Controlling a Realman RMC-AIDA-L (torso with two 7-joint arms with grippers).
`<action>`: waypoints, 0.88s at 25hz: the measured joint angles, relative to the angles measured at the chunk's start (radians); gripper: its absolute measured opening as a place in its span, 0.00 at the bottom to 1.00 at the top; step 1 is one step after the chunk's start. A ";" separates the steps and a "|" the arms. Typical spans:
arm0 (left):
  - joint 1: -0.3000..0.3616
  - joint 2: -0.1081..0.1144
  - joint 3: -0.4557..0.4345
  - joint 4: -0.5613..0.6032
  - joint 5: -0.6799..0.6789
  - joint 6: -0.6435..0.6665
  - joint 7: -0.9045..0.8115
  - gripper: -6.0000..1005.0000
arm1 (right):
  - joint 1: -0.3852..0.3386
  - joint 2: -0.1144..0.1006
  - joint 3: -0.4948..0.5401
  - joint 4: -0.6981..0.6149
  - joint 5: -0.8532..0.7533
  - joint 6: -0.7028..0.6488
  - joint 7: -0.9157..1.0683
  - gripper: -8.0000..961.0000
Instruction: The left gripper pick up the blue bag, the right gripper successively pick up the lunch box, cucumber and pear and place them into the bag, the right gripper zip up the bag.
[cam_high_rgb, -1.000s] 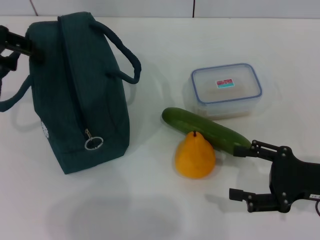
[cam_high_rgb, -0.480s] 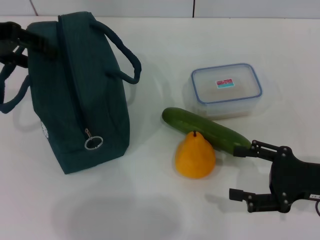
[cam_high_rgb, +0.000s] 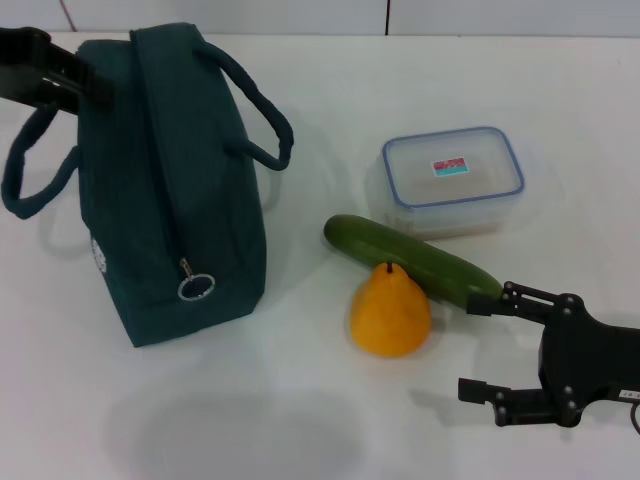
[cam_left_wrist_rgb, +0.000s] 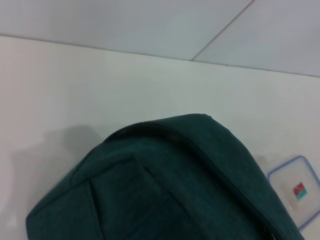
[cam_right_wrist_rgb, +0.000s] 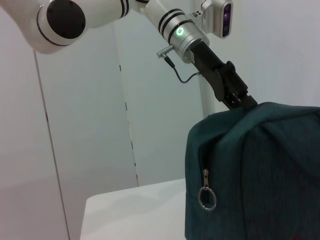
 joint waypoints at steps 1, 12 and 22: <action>0.000 0.000 0.000 0.000 -0.001 0.000 0.001 0.62 | 0.000 0.000 0.000 0.000 0.000 0.000 0.000 0.88; -0.001 0.000 0.002 0.000 -0.009 0.000 0.015 0.13 | 0.003 0.000 0.000 0.001 0.000 0.000 -0.001 0.88; -0.001 0.000 -0.011 -0.025 -0.018 0.000 0.016 0.06 | 0.006 0.000 0.000 0.004 0.009 0.000 0.000 0.87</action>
